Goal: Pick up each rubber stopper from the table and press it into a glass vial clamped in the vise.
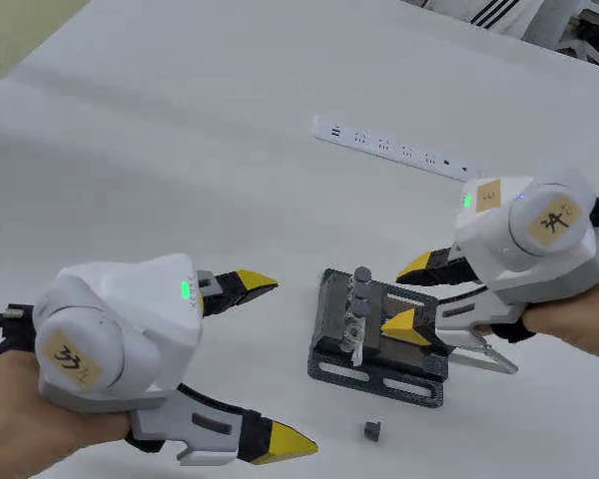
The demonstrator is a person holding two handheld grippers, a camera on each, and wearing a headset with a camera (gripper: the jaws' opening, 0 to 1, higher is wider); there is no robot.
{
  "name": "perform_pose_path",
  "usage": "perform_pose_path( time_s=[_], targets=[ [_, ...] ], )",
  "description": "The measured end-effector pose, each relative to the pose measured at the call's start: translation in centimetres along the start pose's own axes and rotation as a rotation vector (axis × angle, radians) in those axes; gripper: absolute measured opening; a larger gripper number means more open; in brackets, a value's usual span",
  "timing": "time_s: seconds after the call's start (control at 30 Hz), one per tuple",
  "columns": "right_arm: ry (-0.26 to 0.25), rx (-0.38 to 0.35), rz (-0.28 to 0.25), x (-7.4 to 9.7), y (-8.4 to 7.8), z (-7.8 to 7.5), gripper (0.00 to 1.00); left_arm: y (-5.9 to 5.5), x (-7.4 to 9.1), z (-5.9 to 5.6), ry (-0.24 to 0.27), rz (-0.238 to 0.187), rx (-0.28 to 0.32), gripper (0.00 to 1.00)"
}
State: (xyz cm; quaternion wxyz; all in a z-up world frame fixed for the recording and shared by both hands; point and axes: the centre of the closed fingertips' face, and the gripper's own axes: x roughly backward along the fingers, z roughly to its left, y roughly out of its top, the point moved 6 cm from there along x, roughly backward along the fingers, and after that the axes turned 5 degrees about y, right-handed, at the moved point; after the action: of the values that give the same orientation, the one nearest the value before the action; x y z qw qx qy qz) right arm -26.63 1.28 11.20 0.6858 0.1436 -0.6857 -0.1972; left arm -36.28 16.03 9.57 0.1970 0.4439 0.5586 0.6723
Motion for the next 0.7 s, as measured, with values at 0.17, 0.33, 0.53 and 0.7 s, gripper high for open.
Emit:
perform_pose_path(
  time_s=[0.17,0.33,0.53,0.7],
  targets=[
    [-0.025,-0.032,-0.048,1.0,-0.8,0.3,0.35,0.1,0.1,-0.2,-0.004,0.012,-0.012,0.87],
    [-0.046,-0.056,-0.09,1.8,-1.7,0.7,0.42,0.2,0.1,-0.2,-0.002,0.027,-0.019,0.89],
    [-0.078,-0.085,-0.133,2.7,-3.0,1.2,0.48,0.1,0.3,-0.5,-0.006,0.045,-0.027,0.91],
    [-0.099,-0.111,-0.157,3.1,-4.2,1.9,0.53,0.0,0.5,-0.5,-0.003,0.053,-0.024,0.93]
  ],
)
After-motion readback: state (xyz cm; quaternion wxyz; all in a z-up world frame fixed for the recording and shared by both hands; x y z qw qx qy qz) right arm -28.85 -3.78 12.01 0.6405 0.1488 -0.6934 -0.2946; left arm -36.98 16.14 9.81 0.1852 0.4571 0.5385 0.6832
